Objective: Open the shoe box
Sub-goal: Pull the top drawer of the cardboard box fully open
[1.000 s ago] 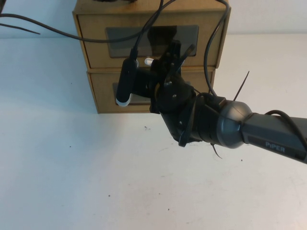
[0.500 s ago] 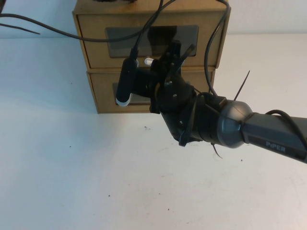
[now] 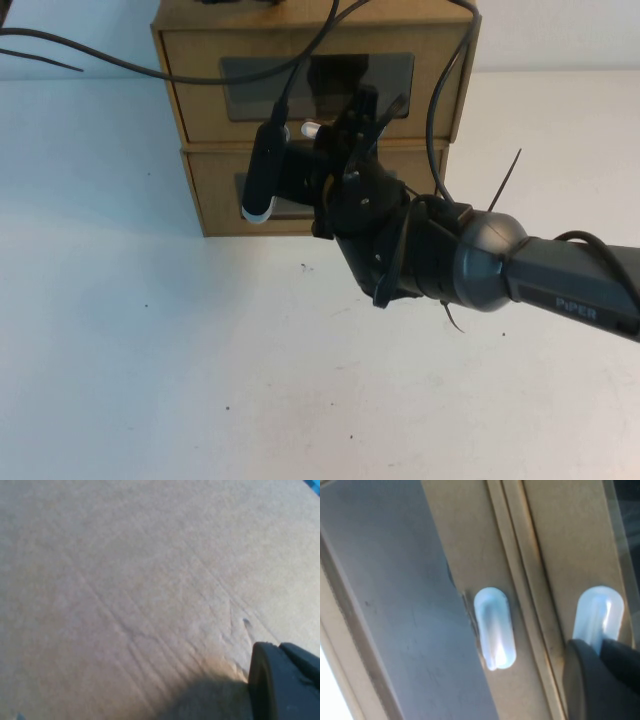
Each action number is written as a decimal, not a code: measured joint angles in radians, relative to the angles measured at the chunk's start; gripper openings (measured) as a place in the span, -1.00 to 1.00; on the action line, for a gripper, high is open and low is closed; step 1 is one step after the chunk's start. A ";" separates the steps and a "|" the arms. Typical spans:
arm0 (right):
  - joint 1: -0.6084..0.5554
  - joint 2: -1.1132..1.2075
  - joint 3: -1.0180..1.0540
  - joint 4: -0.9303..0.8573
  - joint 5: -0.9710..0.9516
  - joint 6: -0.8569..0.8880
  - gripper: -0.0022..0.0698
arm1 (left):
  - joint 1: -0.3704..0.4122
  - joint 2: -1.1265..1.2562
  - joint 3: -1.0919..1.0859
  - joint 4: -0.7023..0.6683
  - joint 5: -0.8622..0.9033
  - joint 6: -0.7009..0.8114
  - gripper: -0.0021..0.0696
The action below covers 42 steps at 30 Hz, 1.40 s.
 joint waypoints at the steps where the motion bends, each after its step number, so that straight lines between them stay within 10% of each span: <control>1: 0.001 0.000 0.002 0.004 0.003 0.000 -0.91 | 0.000 0.000 0.000 0.000 0.000 0.000 -0.95; 42: 0.287 -0.355 0.472 0.102 0.153 0.133 -0.91 | 0.000 0.000 0.000 -0.020 0.042 -0.043 -0.95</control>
